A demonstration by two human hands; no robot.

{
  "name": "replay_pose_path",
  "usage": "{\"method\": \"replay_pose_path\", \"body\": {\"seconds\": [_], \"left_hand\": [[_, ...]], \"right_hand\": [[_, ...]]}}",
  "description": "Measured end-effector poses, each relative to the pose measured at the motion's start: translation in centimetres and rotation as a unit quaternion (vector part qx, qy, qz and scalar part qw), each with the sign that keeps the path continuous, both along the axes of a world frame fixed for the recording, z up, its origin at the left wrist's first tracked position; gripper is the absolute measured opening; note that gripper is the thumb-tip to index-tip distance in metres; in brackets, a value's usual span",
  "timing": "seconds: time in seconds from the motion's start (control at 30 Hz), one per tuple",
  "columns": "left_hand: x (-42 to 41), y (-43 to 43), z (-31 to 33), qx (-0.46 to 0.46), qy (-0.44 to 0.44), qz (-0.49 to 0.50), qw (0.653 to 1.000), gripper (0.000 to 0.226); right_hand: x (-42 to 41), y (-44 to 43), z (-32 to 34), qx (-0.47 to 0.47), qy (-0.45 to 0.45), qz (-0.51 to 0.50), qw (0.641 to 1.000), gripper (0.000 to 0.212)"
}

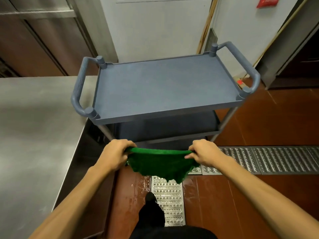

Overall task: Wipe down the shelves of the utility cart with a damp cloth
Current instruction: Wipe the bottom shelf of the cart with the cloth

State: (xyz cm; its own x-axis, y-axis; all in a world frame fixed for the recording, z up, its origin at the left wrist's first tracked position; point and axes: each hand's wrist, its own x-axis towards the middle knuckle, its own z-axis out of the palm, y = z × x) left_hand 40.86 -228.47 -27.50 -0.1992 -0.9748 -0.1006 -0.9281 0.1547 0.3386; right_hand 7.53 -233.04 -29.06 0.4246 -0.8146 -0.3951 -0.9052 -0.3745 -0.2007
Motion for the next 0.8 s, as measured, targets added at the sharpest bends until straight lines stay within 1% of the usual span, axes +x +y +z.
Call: {"method": "replay_pose_path", "body": {"seconds": [0.07, 0.13, 0.17, 0.27, 0.33, 0.4, 0.43, 0.5, 0.6, 0.67, 0.73, 0.8], "left_hand": [[0.1, -1.6, -0.4, -0.004, 0.0, -0.015, 1.0, 0.036], [1.0, -3.2, -1.2, 0.0, -0.004, -0.011, 1.0, 0.033], [1.8, -4.0, -1.8, 0.012, 0.001, -0.001, 1.0, 0.031], [5.0, -5.7, -4.3, 0.048, 0.039, 0.036, 0.997, 0.02], [6.3, -6.1, -6.2, 0.067, 0.041, 0.057, 0.995, 0.017], [7.0, -6.1, -8.3, 0.096, 0.031, 0.094, 0.99, 0.014], [7.2, -6.0, -9.5, 0.116, 0.04, 0.12, 0.985, 0.011], [7.4, -5.6, -12.0, 0.158, 0.114, 0.183, 0.964, 0.012], [7.4, -5.4, -15.9, 0.189, 0.242, 0.301, 0.903, 0.013], [7.0, -5.6, -18.6, 0.193, 0.291, 0.355, 0.867, 0.013], [6.7, -6.4, -21.5, 0.178, 0.31, 0.377, 0.855, 0.014], [6.4, -7.3, -24.6, 0.151, 0.322, 0.379, 0.854, 0.012]], "right_hand": [[1.3, -1.2, -2.0, -0.008, -0.002, 0.004, 1.0, 0.032], [2.6, -2.6, -3.7, 0.009, -0.016, -0.018, 1.0, 0.029], [3.1, -3.2, -4.4, 0.027, -0.026, -0.039, 0.999, 0.025], [4.7, -5.0, -6.6, 0.055, -0.037, -0.089, 0.994, 0.029], [6.0, -5.8, -7.8, 0.066, -0.04, -0.102, 0.992, 0.026], [7.3, -6.6, -8.8, 0.085, -0.059, -0.109, 0.989, 0.029], [7.8, -7.0, -9.4, 0.098, -0.067, -0.115, 0.986, 0.031], [8.8, -7.9, -10.7, 0.134, -0.088, -0.145, 0.976, 0.036], [9.7, -9.5, -13.4, 0.187, -0.146, -0.207, 0.949, 0.033], [10.2, -10.7, -15.9, 0.212, -0.179, -0.234, 0.932, 0.028], [10.6, -11.8, -18.6, 0.22, -0.207, -0.246, 0.921, 0.026], [10.6, -12.9, -22.1, 0.213, -0.227, -0.247, 0.918, 0.03]]}}
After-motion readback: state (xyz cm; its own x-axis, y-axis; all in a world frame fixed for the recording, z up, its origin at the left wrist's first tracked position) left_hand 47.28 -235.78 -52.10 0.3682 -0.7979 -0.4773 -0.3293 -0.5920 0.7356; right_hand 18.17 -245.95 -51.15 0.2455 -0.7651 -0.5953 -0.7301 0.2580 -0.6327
